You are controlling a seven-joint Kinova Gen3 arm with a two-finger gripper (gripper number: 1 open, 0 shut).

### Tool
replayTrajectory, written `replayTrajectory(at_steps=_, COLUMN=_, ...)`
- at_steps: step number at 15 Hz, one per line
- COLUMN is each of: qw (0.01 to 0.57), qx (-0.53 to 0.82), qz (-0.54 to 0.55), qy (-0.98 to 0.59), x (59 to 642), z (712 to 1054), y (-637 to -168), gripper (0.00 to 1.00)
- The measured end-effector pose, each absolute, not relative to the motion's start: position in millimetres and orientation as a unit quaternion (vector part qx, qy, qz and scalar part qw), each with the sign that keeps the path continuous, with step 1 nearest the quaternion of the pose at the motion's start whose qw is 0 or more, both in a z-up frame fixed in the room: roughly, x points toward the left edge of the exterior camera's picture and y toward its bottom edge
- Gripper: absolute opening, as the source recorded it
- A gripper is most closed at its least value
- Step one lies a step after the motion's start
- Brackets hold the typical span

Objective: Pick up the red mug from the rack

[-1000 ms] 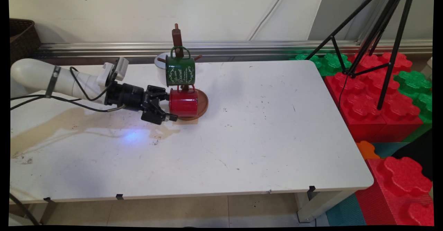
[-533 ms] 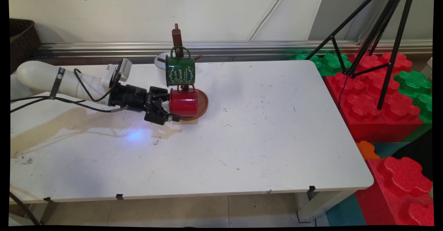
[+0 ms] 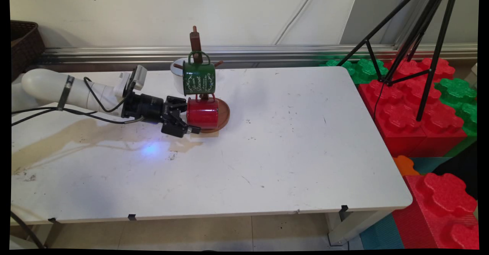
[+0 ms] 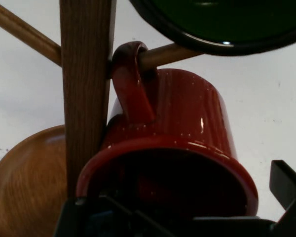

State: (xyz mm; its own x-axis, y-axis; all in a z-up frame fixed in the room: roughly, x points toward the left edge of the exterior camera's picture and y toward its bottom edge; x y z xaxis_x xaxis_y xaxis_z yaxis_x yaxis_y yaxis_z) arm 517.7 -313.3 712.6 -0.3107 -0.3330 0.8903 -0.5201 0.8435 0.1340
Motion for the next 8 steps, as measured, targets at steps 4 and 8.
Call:
replayTrajectory(at_steps=4, qw=0.526, qx=0.267, qz=0.089, qy=-0.802, x=517.4, z=711.5, y=-314.0, gripper=0.00)
replayTrajectory(at_steps=8, qw=0.529, qx=0.269, qz=0.087, qy=-0.800, x=517.0, z=711.0, y=-313.9, gripper=0.00)
